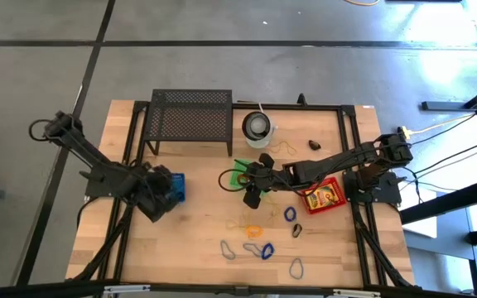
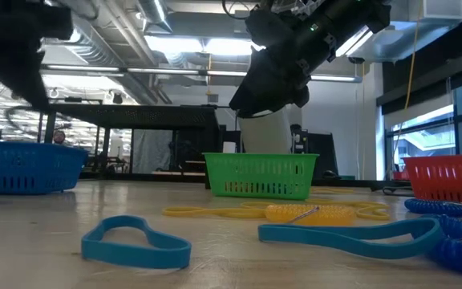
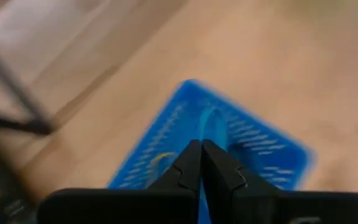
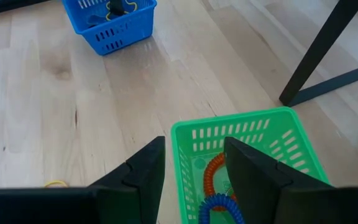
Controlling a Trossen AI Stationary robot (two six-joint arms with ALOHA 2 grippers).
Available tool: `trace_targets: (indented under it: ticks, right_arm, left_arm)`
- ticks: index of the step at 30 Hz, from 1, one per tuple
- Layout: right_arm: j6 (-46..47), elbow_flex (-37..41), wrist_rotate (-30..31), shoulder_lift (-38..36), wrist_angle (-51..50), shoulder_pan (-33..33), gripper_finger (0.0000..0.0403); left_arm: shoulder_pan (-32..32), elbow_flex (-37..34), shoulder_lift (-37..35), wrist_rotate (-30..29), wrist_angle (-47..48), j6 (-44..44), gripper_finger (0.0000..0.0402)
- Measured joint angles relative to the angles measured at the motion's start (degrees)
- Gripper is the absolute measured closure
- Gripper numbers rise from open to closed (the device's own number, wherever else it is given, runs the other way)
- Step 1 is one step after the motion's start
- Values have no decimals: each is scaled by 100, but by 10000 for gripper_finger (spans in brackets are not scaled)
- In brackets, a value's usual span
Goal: Pick & Place Office Desk Supplies
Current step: Put the blue rubber band into the blue bin, then put the yellow spring keychain into the green bin
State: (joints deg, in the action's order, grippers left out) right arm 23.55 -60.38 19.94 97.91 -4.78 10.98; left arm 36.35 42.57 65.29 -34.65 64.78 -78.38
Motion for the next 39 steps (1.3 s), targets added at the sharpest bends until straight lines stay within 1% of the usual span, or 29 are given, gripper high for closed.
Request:
trace_targets:
  ticks: [3, 5, 11, 17, 20, 23, 26, 30, 32, 34, 36, 39]
  right_arm:
    - [-2, 0, 0, 0, -2, 0, 236]
    - [-2, 0, 0, 0, -2, 0, 236]
    - [-5, 0, 2, 0, -1, 0, 236]
    - [-4, 0, 2, 0, -2, 0, 236]
    - [14, 0, 0, 0, -2, 0, 236]
    - [168, 0, -11, 0, 0, 0, 236]
    - [308, 0, -222, 0, -2, 0, 236]
    - [562, 0, -654, 0, 1, 0, 236]
    - [718, 0, -1025, 0, 4, 14, 236]
    - [755, 0, -1304, 0, 25, 79, 236]
    - [637, 0, -1465, 0, 133, 204, 236]
    - [270, 0, -1481, 0, 308, 509, 236]
  left_arm:
    - [27, 0, 122, 11, 424, -625, 398]
    - [42, 0, 214, 30, 463, -768, 398]
    - [47, 0, 603, 661, 458, -516, 398]
    - [47, 0, 1046, 719, 434, -501, 390]
    - [47, 0, 1214, 786, 417, -510, 369]
    - [47, 16, 1302, 1011, 417, -572, 339]
    - [40, 68, 1306, 1159, 419, -580, 306]
    - [36, 288, 1306, 1180, 423, -545, 271]
    - [36, 473, 1306, 1156, 426, -413, 261]
    - [45, 678, 1306, 946, 419, -345, 259]
    - [102, 899, 1306, 589, 388, -213, 260]
    - [235, 1159, 1304, -43, 122, 198, 264]
